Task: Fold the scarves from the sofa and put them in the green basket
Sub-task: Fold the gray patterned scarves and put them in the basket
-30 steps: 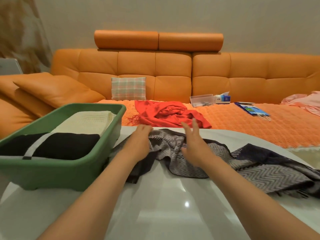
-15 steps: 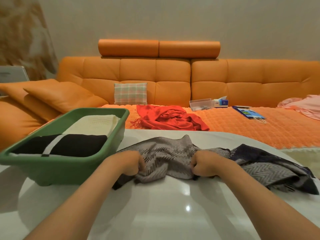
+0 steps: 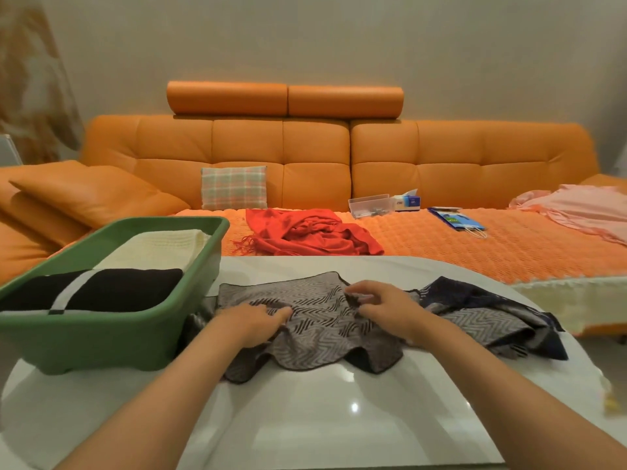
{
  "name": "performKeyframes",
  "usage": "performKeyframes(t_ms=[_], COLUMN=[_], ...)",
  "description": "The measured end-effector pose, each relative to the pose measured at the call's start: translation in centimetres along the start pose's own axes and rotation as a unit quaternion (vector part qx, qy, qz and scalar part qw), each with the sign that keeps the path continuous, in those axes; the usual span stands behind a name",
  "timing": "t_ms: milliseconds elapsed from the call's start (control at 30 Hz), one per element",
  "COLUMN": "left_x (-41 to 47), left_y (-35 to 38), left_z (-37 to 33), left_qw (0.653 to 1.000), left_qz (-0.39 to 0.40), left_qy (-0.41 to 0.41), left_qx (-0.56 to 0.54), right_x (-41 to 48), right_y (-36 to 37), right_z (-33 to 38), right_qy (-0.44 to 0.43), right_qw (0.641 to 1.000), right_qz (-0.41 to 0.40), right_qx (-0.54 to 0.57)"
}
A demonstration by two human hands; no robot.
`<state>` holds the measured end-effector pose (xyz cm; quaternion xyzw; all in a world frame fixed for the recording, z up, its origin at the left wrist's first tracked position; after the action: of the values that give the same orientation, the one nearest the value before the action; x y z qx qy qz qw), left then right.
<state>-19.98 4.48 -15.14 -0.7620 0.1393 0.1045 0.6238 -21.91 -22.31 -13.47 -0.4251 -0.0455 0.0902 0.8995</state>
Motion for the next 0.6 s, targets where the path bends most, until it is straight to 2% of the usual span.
performKeyframes(t_ms=[100,167,200,267,333,400,500,600], left_x=[-0.2,-0.3,-0.6,-1.3,-1.8,-1.3,0.0,1.6], left_y=[-1.7,-2.4,-2.7,-2.9,-2.7,-1.6,0.6,2.3], left_z=[-2.0,-4.4,-5.9,-9.3,-13.0,-16.6,-21.3,-24.0], left_qw=[0.992,0.978,0.967,0.941,0.920,0.917,0.929,0.951], left_qz=[-0.121,-0.189,-0.215,-0.250,-0.254,-0.224,-0.162,-0.109], left_qy=[0.022,0.088,0.127,0.201,0.257,0.294,0.327,0.284], left_qx=[0.032,-0.024,-0.054,-0.112,-0.154,-0.151,-0.061,0.050], right_x=[-0.8,-1.5,-1.7,-2.3,-3.3,-4.3,-4.7,-4.6], right_y=[-3.4,-5.4,-6.2,-6.9,-7.2,-7.5,-8.4,-9.1], right_z=[-1.1,-2.6,-3.6,-6.1,-8.4,-10.4,-12.5,-13.3], right_qy=[0.017,0.052,0.081,0.150,0.210,0.248,0.272,0.230], right_qw=[0.991,0.975,0.960,0.930,0.915,0.905,0.917,0.933], right_qz=[-0.133,-0.166,-0.147,-0.051,0.031,0.068,0.037,-0.017], right_qx=[-0.023,-0.139,-0.225,-0.331,-0.344,-0.340,-0.291,-0.277])
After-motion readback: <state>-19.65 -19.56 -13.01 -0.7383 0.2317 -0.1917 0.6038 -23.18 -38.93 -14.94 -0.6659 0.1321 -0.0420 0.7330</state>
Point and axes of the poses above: each hand's wrist, its own x-axis towards the middle knuckle, its own y-axis out of the palm, z = x × y, the point moved 4 cm from there along x, towards the middle knuckle, and after that the axes turned 8 degrees about -x, right-handed, at the moved point
